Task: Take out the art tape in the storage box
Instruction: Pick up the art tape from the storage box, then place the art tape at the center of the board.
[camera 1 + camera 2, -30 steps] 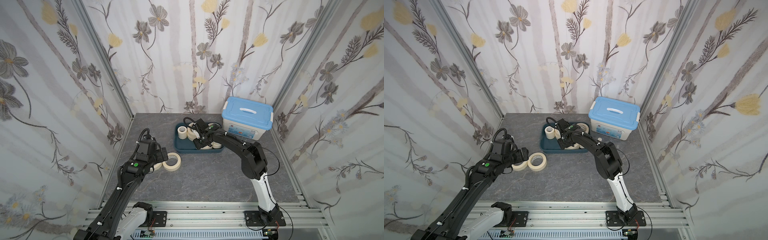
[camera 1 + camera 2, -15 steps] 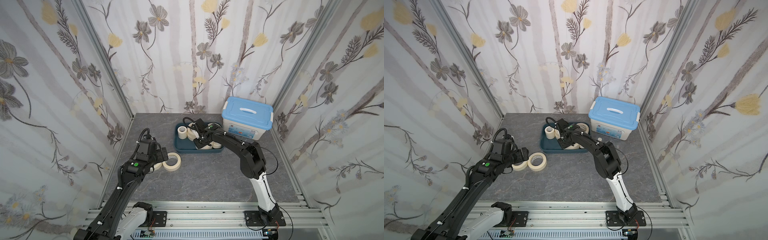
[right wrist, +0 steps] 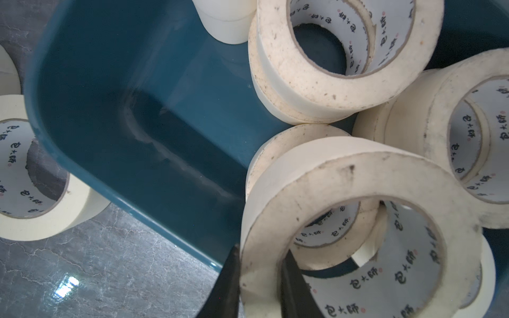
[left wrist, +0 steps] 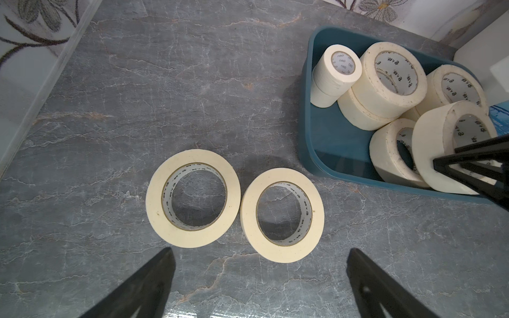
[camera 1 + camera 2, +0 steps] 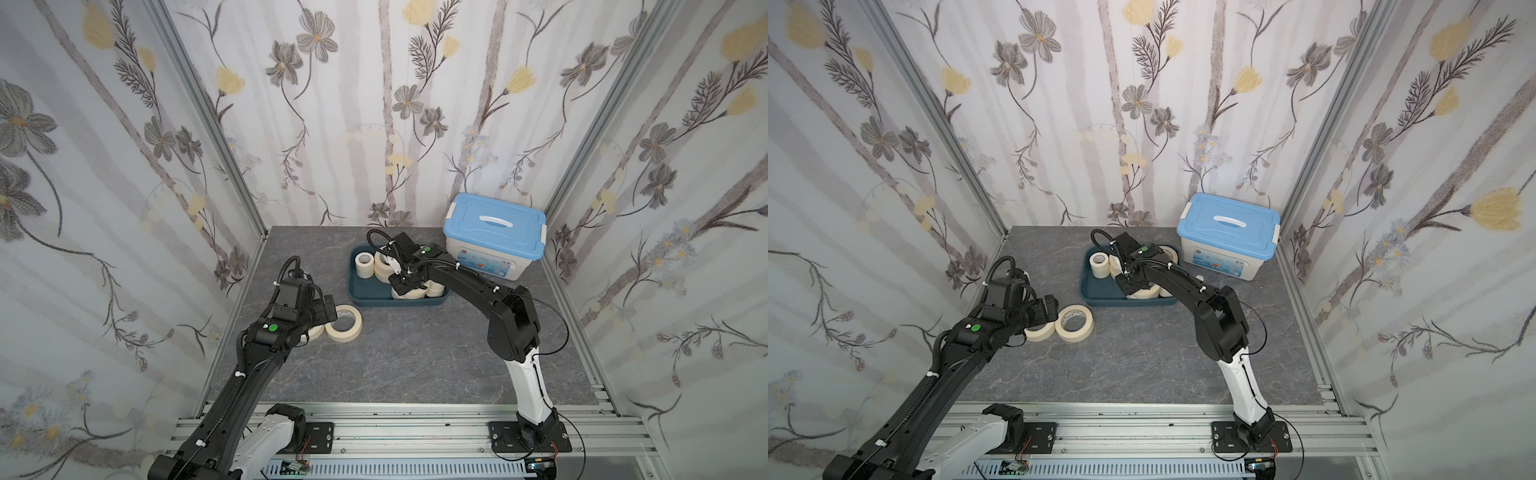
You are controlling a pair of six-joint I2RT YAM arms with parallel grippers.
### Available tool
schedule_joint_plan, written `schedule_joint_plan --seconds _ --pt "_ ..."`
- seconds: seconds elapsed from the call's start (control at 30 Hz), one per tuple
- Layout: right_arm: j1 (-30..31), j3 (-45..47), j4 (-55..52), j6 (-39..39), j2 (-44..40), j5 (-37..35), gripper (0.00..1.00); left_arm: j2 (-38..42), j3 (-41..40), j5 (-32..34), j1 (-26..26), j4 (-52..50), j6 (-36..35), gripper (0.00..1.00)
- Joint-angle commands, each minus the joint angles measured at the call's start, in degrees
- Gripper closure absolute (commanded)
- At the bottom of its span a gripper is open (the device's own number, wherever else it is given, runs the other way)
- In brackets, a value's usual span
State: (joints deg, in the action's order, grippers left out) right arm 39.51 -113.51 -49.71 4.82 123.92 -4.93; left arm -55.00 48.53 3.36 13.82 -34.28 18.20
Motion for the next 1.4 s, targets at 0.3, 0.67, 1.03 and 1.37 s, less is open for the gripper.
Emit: schedule_joint_plan --seconds 0.3,0.67,1.03,1.37 --pt "2.51 -0.6 -6.31 1.92 -6.81 -1.05 0.77 -0.12 0.68 0.58 -0.03 0.97 -0.73 0.0" --pt "9.49 -0.05 -10.76 4.16 -8.79 1.27 0.78 0.33 0.55 1.94 -0.64 1.15 -0.7 0.0" --pt "16.59 2.19 -11.22 6.51 -5.43 4.49 0.78 0.51 0.4 3.31 -0.99 0.93 -0.44 0.0" --pt "18.37 2.03 -11.02 5.64 -0.86 4.49 0.78 0.69 0.25 3.78 -0.97 0.71 -0.37 0.0"
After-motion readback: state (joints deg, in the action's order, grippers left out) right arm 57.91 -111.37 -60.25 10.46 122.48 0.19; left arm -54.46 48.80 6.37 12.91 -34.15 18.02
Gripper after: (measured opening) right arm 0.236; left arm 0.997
